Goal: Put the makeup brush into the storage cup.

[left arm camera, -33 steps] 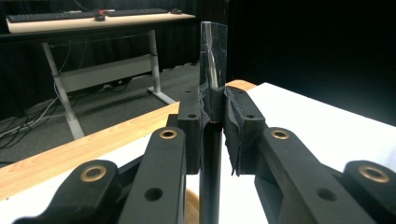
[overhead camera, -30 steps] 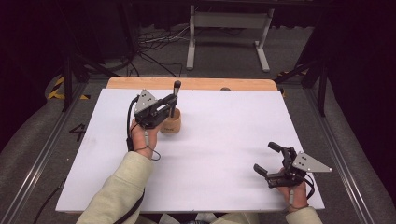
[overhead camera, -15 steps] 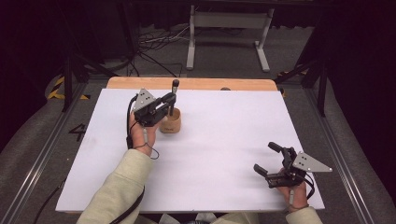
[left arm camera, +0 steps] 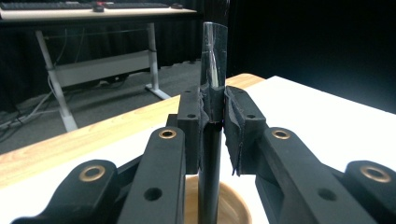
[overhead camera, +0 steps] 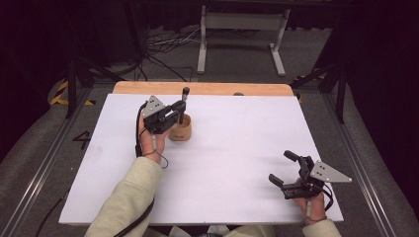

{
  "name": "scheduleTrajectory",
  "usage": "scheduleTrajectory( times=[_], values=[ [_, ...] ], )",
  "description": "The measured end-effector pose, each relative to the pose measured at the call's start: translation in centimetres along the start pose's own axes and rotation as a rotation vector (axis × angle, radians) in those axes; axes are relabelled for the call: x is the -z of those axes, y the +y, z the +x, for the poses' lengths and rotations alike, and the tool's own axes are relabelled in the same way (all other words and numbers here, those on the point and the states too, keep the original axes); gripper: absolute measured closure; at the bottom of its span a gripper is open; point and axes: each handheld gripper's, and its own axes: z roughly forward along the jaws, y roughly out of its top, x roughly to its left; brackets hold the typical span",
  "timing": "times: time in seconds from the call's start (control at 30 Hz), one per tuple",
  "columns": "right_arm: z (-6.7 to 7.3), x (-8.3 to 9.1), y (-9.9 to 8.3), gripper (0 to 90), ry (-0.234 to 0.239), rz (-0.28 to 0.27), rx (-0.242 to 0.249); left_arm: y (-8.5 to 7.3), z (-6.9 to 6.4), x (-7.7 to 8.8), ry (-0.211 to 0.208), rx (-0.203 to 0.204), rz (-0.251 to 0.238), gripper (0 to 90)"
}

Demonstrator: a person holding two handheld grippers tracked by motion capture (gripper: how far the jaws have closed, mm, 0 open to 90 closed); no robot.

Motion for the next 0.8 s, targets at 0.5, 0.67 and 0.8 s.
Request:
scheduleTrajectory(
  times=[0.5,0.67,0.8],
  values=[
    [0.0,0.1,0.0,0.0,0.0,0.002,0.0,-1.1,0.3,-0.3,0.005,0.035,0.051,77.2],
    [0.0,0.1,0.0,0.0,-0.002,0.002,0.001,-1.2,0.0,-0.3,0.005,0.017,0.066,77.2],
    [0.0,0.1,0.0,0.0,-0.002,0.001,0.0,-1.3,0.0,-0.2,0.017,0.019,0.08,77.2]
  ],
)
